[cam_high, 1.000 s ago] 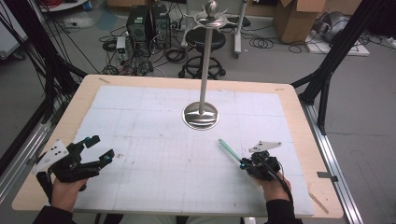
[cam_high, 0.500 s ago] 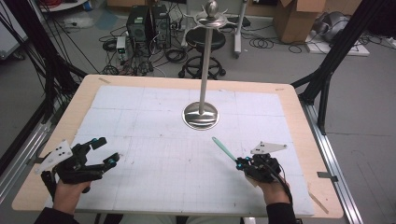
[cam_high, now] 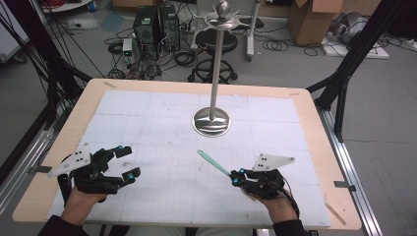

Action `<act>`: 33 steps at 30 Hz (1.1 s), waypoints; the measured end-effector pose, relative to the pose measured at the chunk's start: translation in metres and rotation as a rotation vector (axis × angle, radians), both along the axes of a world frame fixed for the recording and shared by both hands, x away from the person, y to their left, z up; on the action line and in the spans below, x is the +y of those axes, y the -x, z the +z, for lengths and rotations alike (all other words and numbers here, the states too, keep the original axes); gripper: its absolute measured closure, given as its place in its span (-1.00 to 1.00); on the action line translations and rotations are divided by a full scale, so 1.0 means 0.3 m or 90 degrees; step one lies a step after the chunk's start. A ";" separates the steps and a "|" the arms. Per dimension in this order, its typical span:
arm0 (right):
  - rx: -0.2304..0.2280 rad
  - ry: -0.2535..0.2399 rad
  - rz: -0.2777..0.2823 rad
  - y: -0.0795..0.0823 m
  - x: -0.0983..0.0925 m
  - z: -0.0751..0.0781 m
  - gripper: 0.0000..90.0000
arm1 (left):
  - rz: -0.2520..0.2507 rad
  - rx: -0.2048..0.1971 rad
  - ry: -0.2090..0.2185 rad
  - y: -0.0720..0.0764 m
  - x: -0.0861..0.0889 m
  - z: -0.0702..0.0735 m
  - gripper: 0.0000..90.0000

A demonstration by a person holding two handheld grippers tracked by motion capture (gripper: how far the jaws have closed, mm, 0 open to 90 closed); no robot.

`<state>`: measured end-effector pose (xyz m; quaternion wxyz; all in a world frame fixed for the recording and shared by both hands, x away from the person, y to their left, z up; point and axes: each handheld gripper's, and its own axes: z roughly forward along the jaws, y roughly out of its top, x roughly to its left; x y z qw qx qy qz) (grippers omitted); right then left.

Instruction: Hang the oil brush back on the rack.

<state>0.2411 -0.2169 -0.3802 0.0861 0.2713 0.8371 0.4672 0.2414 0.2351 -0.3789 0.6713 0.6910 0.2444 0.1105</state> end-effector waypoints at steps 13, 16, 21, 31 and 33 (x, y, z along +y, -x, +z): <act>-0.015 -0.031 0.057 0.016 0.049 0.031 0.83 | -0.065 0.003 -0.008 -0.037 -0.098 0.047 -0.52; -0.019 -0.037 0.069 0.017 0.055 0.032 0.83 | -0.078 0.004 -0.011 -0.050 -0.124 0.054 -0.52; -0.027 -0.054 0.083 0.021 0.069 0.039 0.83 | -0.087 0.005 -0.020 -0.060 -0.162 0.077 -0.49; -0.031 -0.091 0.109 0.037 0.087 0.049 0.83 | -0.118 0.003 -0.021 -0.066 -0.204 0.092 -0.47; -0.030 -0.094 0.115 0.038 0.090 0.047 0.83 | -0.133 0.005 -0.020 -0.068 -0.214 0.091 -0.45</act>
